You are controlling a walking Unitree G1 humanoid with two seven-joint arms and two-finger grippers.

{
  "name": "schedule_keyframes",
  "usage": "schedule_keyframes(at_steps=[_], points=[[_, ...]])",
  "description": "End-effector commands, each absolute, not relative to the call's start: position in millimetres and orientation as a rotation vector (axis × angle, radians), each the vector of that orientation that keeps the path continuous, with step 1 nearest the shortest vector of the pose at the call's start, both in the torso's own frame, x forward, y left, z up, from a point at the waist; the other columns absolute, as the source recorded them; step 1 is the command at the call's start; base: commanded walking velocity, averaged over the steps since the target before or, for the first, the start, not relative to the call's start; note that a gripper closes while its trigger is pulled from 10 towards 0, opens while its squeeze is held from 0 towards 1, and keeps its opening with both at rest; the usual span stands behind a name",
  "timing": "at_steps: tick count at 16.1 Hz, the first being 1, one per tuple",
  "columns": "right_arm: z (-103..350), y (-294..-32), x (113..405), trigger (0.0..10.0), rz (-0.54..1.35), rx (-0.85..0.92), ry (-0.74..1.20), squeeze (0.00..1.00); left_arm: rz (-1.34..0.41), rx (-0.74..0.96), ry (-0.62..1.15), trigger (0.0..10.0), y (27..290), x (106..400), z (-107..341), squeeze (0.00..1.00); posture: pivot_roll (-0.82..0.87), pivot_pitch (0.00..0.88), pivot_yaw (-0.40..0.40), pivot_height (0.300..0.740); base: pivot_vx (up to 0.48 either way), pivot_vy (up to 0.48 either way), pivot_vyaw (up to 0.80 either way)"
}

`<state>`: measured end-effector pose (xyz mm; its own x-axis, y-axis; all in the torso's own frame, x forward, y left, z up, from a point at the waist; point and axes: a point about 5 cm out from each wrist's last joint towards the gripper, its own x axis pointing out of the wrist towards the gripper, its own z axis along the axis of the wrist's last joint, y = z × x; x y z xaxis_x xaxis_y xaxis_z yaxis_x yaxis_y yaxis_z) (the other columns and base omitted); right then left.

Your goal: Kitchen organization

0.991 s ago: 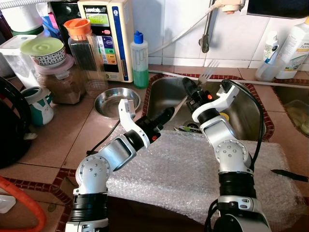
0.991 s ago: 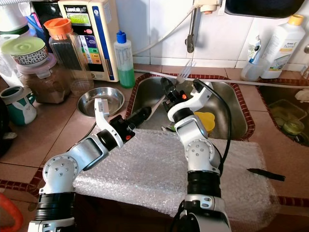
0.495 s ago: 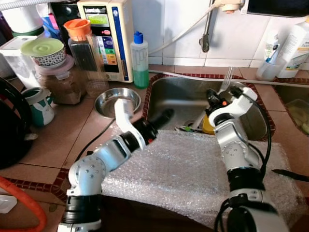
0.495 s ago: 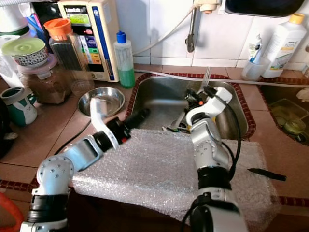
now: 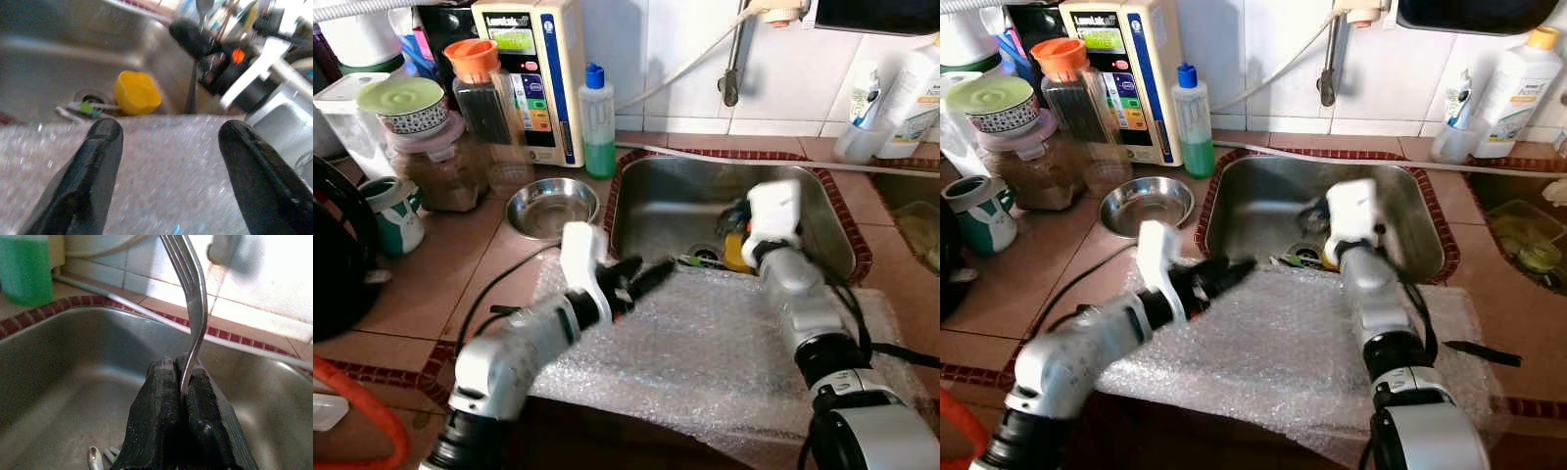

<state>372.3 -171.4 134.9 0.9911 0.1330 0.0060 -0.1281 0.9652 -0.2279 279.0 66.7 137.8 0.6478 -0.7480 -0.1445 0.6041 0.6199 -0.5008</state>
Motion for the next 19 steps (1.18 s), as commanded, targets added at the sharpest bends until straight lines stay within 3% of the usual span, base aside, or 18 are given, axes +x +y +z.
schedule_keyframes(at_steps=[1, 4, 5, 6, 7, 8, 16, 19], points=[[134.2, -173.3, 373.5, 0.0, 0.139, -0.25, -0.012, 0.0, -0.802, -0.394, 0.329, 10.0, 68.0, 278.7, 141.6, 1.0, 0.02, 0.0, 0.071, 0.74, 0.0, 0.0, 0.0], [109.7, -188.4, 366.6, 0.0, 0.154, -0.366, 0.104, 0.0, -0.804, -0.342, 0.321, 10.0, 70.7, 277.5, 139.9, 1.0, 0.04, 0.0, 0.077, 0.74, 0.0, 0.0, 0.0], [104.0, -192.5, 364.3, 7.2, 0.157, -0.416, 0.132, 0.0, -0.802, -0.339, 0.316, 10.0, 70.9, 277.2, 139.7, 1.0, 0.04, 0.0, 0.077, 0.74, 0.0, 0.0, 0.0], [95.3, -199.5, 360.3, 10.0, 0.166, -0.482, 0.182, 0.0, -0.79, -0.322, 0.295, 10.0, 71.8, 278.0, 140.6, 1.0, 0.04, 0.0, 0.077, 0.74, 0.0, 0.0, 0.0], [90.8, -203.5, 358.0, 10.0, 0.165, -0.503, 0.21, 0.58, -0.779, -0.297, 0.266, 10.0, 72.2, 279.5, 142.0, 1.0, 0.04, 0.0, 0.077, 0.74, 0.0, 0.0, 0.0], [83.9, -208.2, 354.3, 10.0, 0.173, -0.541, 0.246, 1.0, -0.758, -0.279, 0.208, 10.0, 72.0, 282.7, 146.4, 1.0, 0.04, 0.0, 0.077, 0.74, 0.0, 0.0, 0.0], [70.5, -198.7, 348.0, 10.0, 0.211, -0.539, 0.265, 1.0, -0.719, -0.281, 0.122, 10.0, 69.5, 289.9, 154.7, 1.0, 0.03, 0.0, 0.078, 0.74, 0.0, 0.0, 0.0], [75.4, -210.4, 351.0, 10.0, 0.15, -0.462, 0.288, 1.0, -0.716, -0.27, 0.105, 10.0, 68.9, 290.4, 152.8, 1.0, 0.03, 0.0, 0.081, 0.74, 0.0, 0.0, 0.0]])
